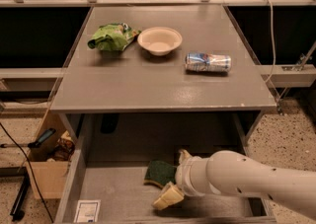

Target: Pick sponge from top drawer and place on counter

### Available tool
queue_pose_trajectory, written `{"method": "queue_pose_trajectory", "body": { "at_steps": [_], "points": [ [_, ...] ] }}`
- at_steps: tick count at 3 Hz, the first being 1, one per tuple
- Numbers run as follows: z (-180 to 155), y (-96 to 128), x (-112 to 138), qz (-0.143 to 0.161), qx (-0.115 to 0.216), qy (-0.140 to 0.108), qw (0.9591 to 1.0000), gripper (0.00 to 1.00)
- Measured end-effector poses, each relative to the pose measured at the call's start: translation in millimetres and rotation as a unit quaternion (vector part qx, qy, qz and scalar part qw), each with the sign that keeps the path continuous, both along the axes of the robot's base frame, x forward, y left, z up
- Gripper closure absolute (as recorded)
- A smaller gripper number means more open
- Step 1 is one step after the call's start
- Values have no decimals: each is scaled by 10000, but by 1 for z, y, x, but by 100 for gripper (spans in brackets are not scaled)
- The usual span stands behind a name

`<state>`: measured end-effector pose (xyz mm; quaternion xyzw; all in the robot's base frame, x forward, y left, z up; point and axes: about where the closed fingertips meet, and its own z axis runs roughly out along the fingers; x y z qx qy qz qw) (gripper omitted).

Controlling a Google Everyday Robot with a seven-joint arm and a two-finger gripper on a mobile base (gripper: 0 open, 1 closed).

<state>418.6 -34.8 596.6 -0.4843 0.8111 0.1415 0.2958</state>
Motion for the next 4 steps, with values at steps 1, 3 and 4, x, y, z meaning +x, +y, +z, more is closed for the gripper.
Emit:
{"method": "queue_pose_trajectory", "body": {
  "at_steps": [1,3,4],
  "points": [
    [0,0,0,2,0,-4,10000,19],
    [0,0,0,2,0,-4,10000,66],
    [0,0,0,2,0,-4,10000,89]
  ]
}}
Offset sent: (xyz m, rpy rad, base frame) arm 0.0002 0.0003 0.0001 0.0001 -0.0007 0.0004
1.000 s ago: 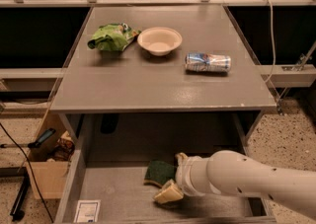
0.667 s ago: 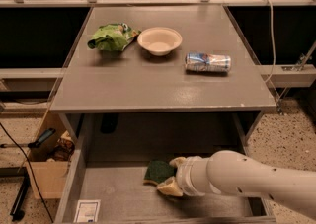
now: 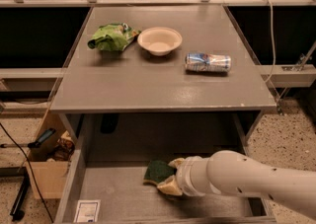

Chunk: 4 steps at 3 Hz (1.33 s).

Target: Pick sponge from top drawer and place on counter

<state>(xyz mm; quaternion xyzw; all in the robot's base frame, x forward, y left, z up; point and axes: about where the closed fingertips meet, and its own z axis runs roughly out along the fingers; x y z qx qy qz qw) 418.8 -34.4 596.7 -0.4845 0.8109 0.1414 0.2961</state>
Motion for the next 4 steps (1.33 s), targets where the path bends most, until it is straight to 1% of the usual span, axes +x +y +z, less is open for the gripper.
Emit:
{"method": "queue_pose_trajectory", "body": {
  "at_steps": [1,2,3,4],
  "points": [
    [2,0,-1,18,-12,-18,10000,100],
    [7,0,-2,50,-31,-48,10000,100],
    [53,-3,-5,168,38,-365,9992,100],
    [106,-16,-8,253,23,-741,9969,100]
  ]
}}
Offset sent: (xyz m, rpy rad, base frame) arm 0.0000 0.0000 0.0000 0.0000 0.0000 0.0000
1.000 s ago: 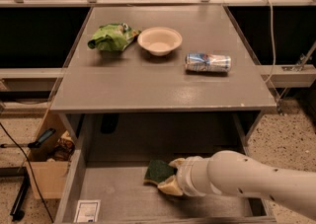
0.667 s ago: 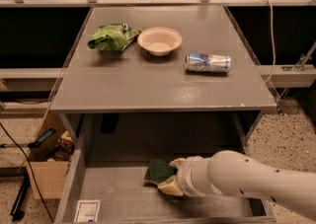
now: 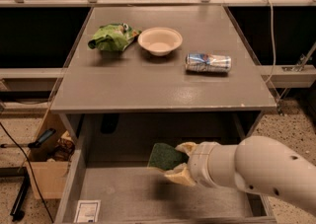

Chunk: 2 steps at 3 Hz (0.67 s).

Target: Pick sponge from top drawer and place on counter

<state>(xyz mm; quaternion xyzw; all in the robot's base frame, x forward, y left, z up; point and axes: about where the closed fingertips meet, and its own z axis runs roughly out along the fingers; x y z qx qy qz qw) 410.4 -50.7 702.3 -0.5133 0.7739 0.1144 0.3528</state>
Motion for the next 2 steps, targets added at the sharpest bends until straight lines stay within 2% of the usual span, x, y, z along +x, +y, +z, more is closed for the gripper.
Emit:
{"method": "queue_pose_trajectory", "body": {
  "at_steps": [1,2],
  "points": [
    [71,-25,2,-13,-187,-505,9985,100],
    [137,-44,4,-14,-341,-886,9955,100]
  ]
}}
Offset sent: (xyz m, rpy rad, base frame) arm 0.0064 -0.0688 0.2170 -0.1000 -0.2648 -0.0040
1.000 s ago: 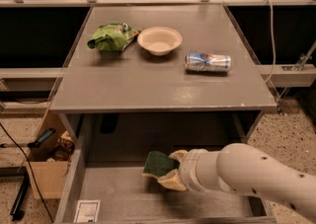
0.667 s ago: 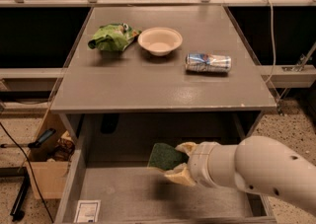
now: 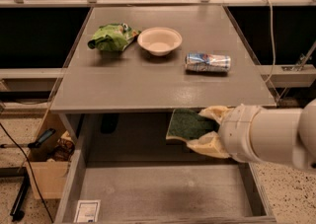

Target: Pick sponge from top drawer and place on counter

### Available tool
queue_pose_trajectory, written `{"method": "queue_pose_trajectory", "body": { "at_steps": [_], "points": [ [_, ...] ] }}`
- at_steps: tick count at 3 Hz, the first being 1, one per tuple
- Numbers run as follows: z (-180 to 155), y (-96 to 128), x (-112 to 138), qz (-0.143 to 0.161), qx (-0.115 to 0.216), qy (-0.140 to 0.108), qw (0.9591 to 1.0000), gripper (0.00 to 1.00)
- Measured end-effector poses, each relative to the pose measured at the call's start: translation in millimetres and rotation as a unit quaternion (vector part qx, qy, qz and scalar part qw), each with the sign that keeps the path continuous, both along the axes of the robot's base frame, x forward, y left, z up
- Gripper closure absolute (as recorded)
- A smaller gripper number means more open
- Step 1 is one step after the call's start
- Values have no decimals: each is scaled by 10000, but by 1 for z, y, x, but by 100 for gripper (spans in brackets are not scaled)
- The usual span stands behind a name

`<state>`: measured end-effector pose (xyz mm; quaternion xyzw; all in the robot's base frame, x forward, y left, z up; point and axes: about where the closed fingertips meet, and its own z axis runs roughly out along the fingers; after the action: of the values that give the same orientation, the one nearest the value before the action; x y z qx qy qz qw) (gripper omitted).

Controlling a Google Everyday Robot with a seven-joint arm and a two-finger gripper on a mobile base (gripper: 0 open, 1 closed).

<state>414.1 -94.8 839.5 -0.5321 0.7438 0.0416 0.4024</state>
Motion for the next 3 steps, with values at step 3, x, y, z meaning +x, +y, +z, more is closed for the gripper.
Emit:
{"method": "queue_pose_trajectory", "body": {
  "at_steps": [3],
  "points": [
    [66,10,29,259,-166,-425,9986,100]
  ]
}}
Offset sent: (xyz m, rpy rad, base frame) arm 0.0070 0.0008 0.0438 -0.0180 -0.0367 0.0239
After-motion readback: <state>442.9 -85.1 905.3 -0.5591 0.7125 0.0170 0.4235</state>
